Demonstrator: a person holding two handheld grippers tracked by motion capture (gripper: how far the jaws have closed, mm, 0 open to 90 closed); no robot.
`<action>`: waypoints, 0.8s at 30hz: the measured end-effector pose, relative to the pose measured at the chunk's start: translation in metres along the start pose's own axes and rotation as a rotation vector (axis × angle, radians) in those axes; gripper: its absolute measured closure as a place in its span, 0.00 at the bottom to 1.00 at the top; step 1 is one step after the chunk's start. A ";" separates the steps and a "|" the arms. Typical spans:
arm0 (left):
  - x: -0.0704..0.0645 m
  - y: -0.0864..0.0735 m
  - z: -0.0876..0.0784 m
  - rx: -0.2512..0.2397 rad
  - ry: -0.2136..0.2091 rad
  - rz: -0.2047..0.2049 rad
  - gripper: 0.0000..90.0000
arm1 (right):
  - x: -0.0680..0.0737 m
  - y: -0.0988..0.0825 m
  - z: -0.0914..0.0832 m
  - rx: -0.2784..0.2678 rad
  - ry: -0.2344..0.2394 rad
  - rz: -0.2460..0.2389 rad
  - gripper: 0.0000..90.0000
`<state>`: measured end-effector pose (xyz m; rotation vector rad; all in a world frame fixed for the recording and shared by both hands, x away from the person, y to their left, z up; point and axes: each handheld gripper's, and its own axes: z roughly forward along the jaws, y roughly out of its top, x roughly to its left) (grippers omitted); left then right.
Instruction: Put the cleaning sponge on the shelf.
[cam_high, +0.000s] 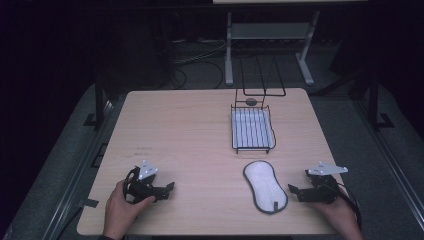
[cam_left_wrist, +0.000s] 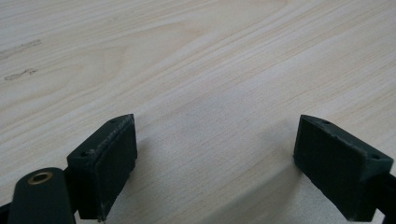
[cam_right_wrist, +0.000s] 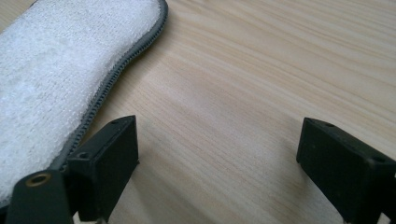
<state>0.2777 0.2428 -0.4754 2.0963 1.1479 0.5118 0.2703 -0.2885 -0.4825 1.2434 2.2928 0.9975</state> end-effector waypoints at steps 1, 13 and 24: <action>0.000 0.000 0.000 0.000 0.000 0.000 0.14 | 0.000 0.000 0.000 0.001 0.000 0.000 0.14; 0.000 0.000 0.000 0.000 0.000 0.000 0.14 | -0.001 0.014 -0.011 0.010 0.005 0.015 0.60; 0.000 0.000 0.000 0.000 0.000 -0.001 0.14 | -0.005 0.030 -0.011 0.047 0.070 0.048 1.00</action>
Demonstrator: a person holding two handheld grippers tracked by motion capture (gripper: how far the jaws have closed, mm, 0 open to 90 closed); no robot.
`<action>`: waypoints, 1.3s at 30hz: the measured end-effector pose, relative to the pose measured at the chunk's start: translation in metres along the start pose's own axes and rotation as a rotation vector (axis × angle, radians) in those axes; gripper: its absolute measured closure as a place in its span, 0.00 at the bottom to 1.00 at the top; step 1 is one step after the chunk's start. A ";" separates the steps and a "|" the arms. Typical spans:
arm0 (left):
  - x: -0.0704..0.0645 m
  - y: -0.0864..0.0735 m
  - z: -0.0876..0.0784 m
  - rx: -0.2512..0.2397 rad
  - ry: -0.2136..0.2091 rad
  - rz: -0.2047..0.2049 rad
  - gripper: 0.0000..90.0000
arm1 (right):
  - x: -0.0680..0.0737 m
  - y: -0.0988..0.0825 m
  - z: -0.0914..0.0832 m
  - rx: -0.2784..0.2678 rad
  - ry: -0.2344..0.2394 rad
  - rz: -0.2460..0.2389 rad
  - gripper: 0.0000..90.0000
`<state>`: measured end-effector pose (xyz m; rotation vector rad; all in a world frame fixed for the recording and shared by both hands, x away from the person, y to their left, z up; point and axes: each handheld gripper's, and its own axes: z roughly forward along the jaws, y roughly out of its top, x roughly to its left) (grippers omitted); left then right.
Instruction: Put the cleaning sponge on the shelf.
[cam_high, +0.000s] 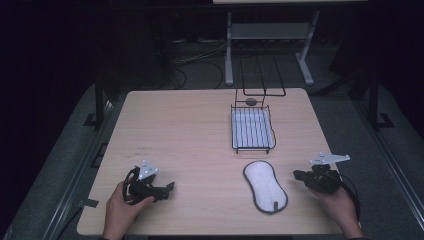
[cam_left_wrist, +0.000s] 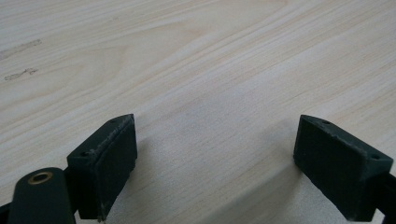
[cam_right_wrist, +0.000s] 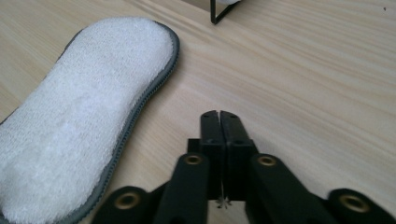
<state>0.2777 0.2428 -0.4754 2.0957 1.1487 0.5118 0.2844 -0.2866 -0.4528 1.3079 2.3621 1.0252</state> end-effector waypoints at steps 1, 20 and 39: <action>0.000 0.000 0.000 0.000 0.000 0.000 0.14 | -0.001 0.002 0.001 0.004 0.004 -0.002 1.00; 0.000 0.000 0.000 -0.002 0.000 -0.002 0.14 | -0.004 0.037 0.014 -0.018 0.072 0.006 1.00; 0.000 0.000 0.000 0.001 -0.001 -0.004 0.14 | -0.003 0.061 0.039 -0.021 0.099 0.028 1.00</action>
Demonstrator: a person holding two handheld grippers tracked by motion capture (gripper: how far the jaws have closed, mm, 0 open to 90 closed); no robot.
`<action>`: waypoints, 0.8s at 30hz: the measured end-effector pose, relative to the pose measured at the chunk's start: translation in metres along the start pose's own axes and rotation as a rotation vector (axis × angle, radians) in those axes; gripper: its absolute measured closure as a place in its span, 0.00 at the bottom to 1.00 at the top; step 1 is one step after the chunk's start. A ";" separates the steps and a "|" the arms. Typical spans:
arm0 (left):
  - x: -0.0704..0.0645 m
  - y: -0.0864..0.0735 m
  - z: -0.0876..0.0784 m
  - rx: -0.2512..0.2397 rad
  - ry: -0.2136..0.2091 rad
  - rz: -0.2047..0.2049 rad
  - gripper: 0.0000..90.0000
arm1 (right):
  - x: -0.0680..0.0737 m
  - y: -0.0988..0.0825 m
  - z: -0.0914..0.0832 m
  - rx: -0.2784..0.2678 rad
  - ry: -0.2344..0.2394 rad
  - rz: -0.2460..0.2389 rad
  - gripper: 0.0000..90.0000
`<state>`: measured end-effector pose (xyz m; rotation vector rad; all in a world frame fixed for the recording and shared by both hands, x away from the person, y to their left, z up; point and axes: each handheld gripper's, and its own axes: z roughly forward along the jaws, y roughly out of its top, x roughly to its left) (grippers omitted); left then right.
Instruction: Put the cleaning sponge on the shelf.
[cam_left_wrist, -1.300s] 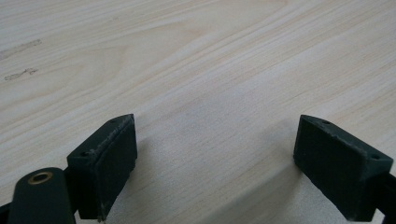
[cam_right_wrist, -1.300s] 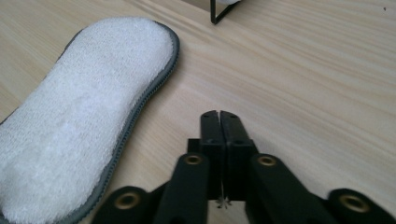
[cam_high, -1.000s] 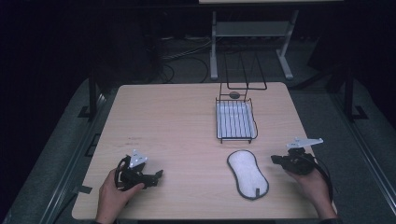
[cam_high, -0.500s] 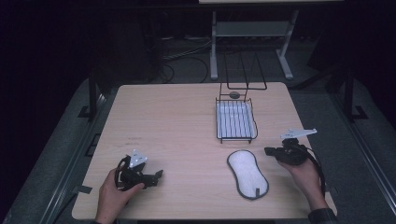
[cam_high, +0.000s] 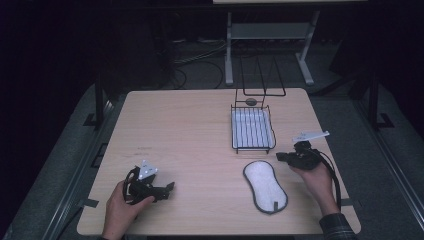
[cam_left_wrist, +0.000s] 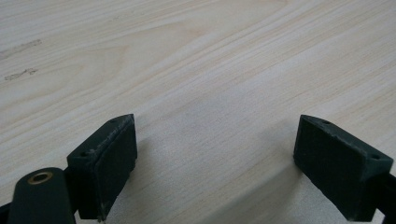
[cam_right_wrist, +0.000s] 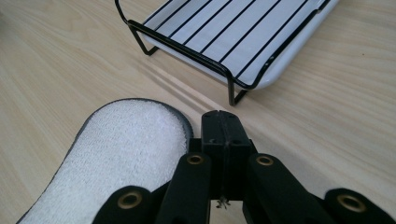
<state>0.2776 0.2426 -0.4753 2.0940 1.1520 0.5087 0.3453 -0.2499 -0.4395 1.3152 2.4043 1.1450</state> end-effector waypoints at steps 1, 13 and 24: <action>0.000 0.000 0.000 0.001 0.000 0.001 0.14 | 0.001 0.000 0.001 0.002 -0.001 0.000 1.00; 0.000 0.000 0.000 -0.001 0.000 0.000 0.14 | 0.004 -0.006 0.014 0.060 0.003 -0.018 1.00; 0.000 0.000 0.000 -0.001 0.000 0.001 0.14 | 0.011 -0.007 0.023 0.094 0.014 -0.044 1.00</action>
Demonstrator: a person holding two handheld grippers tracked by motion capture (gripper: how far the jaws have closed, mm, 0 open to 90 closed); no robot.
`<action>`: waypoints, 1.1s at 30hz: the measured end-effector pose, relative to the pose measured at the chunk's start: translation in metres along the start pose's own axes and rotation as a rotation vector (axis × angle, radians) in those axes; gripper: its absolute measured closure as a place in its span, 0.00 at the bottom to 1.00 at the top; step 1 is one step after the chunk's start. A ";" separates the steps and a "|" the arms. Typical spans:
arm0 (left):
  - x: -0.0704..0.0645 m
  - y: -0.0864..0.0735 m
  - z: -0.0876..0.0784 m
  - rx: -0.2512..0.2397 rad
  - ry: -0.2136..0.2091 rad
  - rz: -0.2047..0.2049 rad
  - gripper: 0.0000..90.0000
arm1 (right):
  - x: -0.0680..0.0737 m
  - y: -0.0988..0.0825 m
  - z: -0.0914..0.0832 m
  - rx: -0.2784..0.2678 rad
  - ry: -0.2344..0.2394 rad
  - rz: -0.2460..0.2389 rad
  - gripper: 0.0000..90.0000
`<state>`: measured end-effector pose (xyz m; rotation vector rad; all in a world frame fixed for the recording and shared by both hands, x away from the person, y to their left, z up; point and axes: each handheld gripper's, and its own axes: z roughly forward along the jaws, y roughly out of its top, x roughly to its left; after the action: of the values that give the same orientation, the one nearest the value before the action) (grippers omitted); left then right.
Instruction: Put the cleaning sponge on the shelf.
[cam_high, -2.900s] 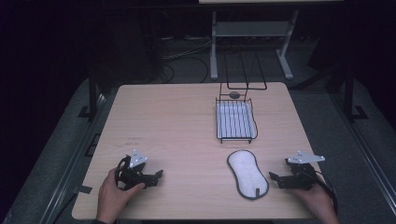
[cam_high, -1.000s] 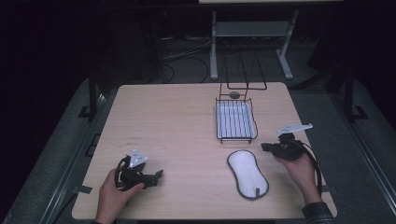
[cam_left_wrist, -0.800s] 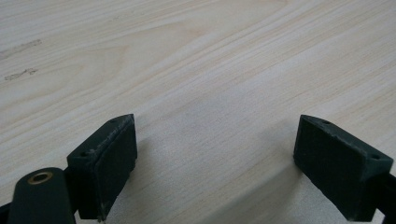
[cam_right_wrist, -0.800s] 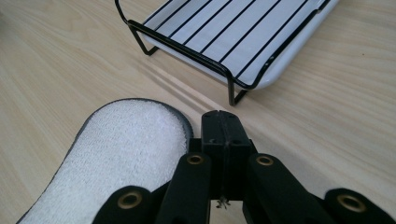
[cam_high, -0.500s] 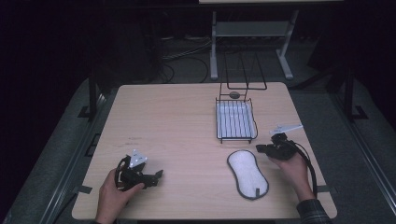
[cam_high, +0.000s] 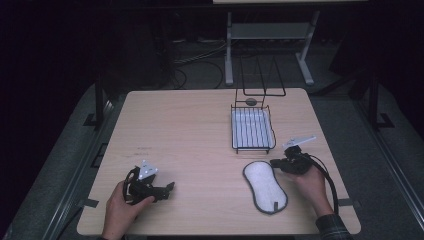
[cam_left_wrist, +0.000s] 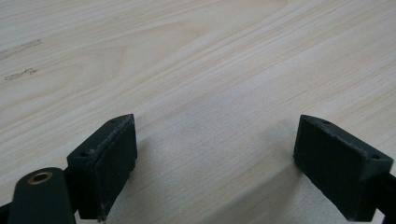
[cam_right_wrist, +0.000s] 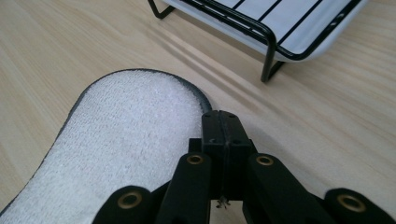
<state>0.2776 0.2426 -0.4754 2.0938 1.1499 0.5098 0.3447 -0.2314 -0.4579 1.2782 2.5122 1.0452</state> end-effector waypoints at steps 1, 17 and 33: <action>0.000 0.000 0.000 0.000 0.000 0.000 0.14 | 0.002 0.000 0.001 0.000 0.004 -0.004 1.00; 0.000 0.000 0.000 -0.001 0.001 0.000 0.14 | 0.017 0.007 0.008 0.008 0.043 -0.036 1.00; 0.000 0.000 0.000 -0.002 0.000 -0.002 0.14 | 0.027 0.008 0.000 -0.014 0.054 -0.060 1.00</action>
<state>0.2776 0.2425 -0.4755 2.0909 1.1516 0.5098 0.3331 -0.2078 -0.4476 1.1786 2.5602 1.0961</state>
